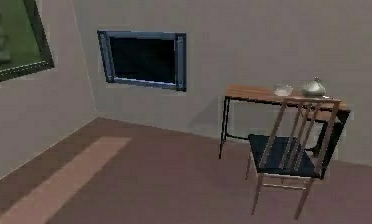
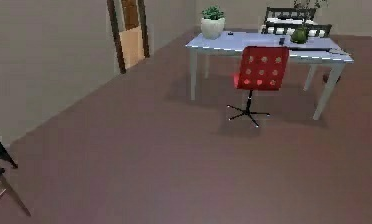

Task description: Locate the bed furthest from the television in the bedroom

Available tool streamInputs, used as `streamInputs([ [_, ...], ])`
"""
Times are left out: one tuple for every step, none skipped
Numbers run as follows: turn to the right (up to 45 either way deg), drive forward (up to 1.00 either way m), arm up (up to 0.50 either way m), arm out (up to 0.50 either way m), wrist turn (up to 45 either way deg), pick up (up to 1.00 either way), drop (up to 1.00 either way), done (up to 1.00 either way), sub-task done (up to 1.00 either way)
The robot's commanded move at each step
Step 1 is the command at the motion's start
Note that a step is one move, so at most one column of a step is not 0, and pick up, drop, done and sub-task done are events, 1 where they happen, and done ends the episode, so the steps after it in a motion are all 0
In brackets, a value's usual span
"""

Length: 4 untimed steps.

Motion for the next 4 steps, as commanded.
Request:
streamInputs([
  [0.0,1.00,0.00,0.00,0.0,0.00,0.00,0.00,0.00],
  [-3.0,0.00,0.00,0.00,0.0,0.00,0.00,0.00,0.00],
  [0.0,0.40,0.00,0.00,0.0,0.00,0.00,0.00,0.00],
  [-45.0,0.00,0.00,0.00,0.0,0.00,0.00,0.00,0.00],
])
